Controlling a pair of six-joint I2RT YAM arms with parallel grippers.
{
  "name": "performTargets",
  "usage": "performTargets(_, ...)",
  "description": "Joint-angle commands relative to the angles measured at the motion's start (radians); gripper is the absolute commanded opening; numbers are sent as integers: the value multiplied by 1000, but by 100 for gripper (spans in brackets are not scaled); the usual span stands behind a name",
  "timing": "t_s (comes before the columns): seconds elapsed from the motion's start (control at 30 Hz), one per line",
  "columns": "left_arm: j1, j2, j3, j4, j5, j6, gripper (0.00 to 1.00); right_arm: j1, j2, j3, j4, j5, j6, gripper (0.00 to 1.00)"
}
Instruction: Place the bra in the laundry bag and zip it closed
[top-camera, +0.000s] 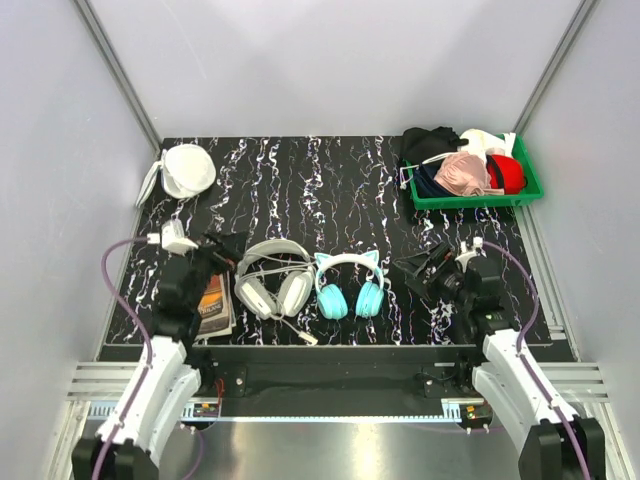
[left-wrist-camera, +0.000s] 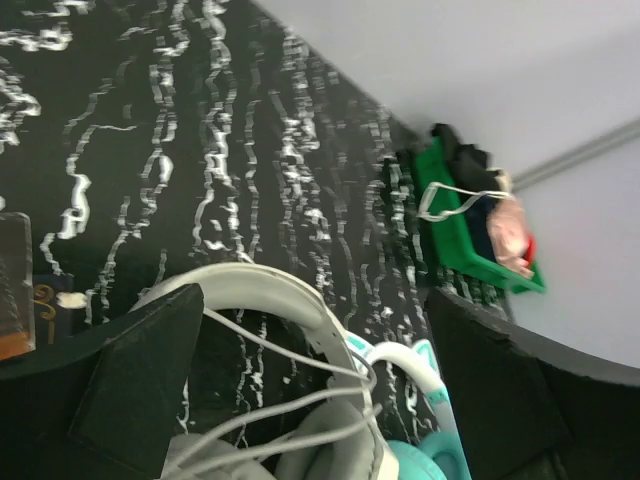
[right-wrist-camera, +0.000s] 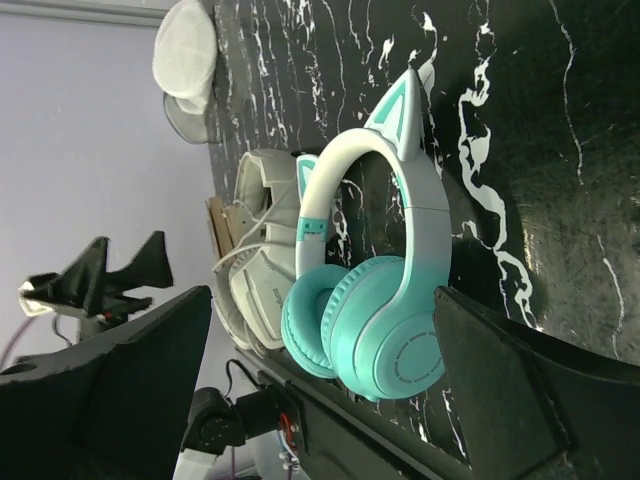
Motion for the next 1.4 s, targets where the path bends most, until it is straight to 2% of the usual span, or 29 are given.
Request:
performTargets(0.0, 8, 150, 241, -126, -171, -5, 99, -4, -37, 149, -182, 65, -112, 100)
performTargets(0.07, 14, 252, 324, -297, -270, -77, 99, -4, -37, 203, -282, 88, -160, 100)
performTargets(0.17, 47, 387, 517, -431, -315, -9, 99, -4, -31, 318, -414, 157, -229, 100)
performTargets(0.2, 57, 423, 536, -428, -317, 10, 99, -4, -29, 372, -432, 161, -256, 100)
performTargets(0.27, 93, 456, 576, -323, -265, 75, 99, -4, -28, 455, -515, 196, -322, 100)
performTargets(0.33, 116, 528, 605, -231, -274, 67, 99, -6, -21, 504, -605, 220, -388, 100)
performTargets(0.4, 185, 641, 674, -182, -262, 33, 99, -4, -9, 538, -610, 231, -433, 100)
performTargets(0.57, 283, 913, 885, -152, -236, -118, 99, -4, 43, 614, -617, 231, -477, 100)
performTargets(0.6, 299, 1007, 916, -163, -228, -146, 99, -4, 57, 624, -617, 240, -476, 100)
performTargets(0.67, 339, 1091, 985, -163, -208, -224, 97, -4, 67, 642, -617, 285, -481, 100)
performTargets(0.7, 350, 1161, 1001, -160, -200, -252, 96, -4, 75, 648, -618, 305, -487, 100)
performTargets(0.83, 396, 1276, 1039, -119, -203, -358, 93, -4, 98, 670, -610, 400, -476, 100)
performTargets(0.93, 411, 1364, 1087, -97, -216, -364, 93, -6, 139, 691, -592, 437, -473, 100)
performTargets(1.07, 413, 1520, 1260, -88, -164, -331, 86, -6, 219, 751, -566, 443, -484, 100)
performTargets(1.17, 413, 1612, 1317, -15, -124, -354, 73, -6, 288, 803, -566, 428, -500, 100)
performTargets(1.2, 413, 1644, 1329, 21, -116, -355, 61, -6, 314, 814, -567, 425, -505, 100)
performTargets(1.3, 411, 1685, 1380, 38, -105, -348, 42, -7, 354, 843, -567, 389, -523, 100)
performTargets(1.33, 411, 1689, 1393, 41, -67, -337, 28, -6, 362, 854, -571, 365, -528, 100)
performTargets(1.37, 411, 1685, 1394, 47, -58, -332, 22, -6, 374, 860, -572, 349, -530, 100)
